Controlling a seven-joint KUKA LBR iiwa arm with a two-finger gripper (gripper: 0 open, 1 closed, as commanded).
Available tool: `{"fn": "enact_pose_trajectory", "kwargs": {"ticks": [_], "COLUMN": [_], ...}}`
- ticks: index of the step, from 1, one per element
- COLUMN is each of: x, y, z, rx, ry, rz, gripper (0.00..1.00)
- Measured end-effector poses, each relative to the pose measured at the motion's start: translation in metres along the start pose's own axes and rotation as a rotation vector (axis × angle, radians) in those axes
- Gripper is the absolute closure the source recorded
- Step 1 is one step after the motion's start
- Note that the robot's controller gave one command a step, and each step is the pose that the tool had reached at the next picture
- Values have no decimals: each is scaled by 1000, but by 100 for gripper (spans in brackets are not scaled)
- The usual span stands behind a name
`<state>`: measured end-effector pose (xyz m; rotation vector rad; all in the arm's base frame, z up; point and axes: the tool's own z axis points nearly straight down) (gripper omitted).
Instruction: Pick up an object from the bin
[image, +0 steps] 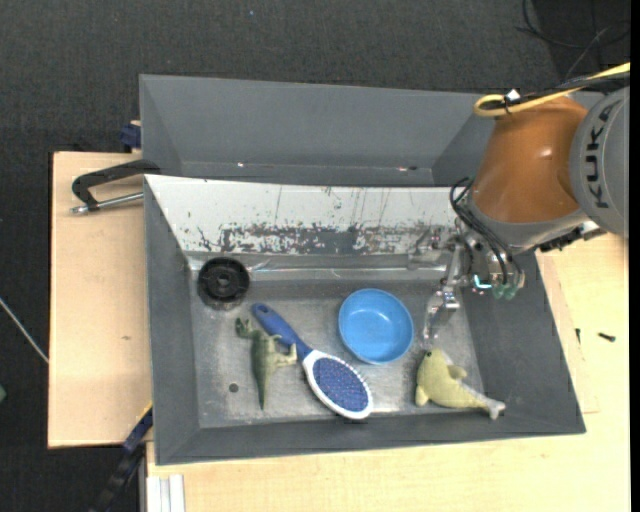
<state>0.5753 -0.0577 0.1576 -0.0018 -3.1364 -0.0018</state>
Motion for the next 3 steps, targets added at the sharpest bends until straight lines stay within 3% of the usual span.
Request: {"fn": "enact_pose_trajectory", "kwargs": {"ticks": [1,2,3], "x": [-11,-13,1], "y": [60,56,62], "z": [78,73,-68], "rx": [-2,1,2], "ry": [0,-7,-20], "rz": [-114,-109,-233], "gripper": [0,100,100]}}
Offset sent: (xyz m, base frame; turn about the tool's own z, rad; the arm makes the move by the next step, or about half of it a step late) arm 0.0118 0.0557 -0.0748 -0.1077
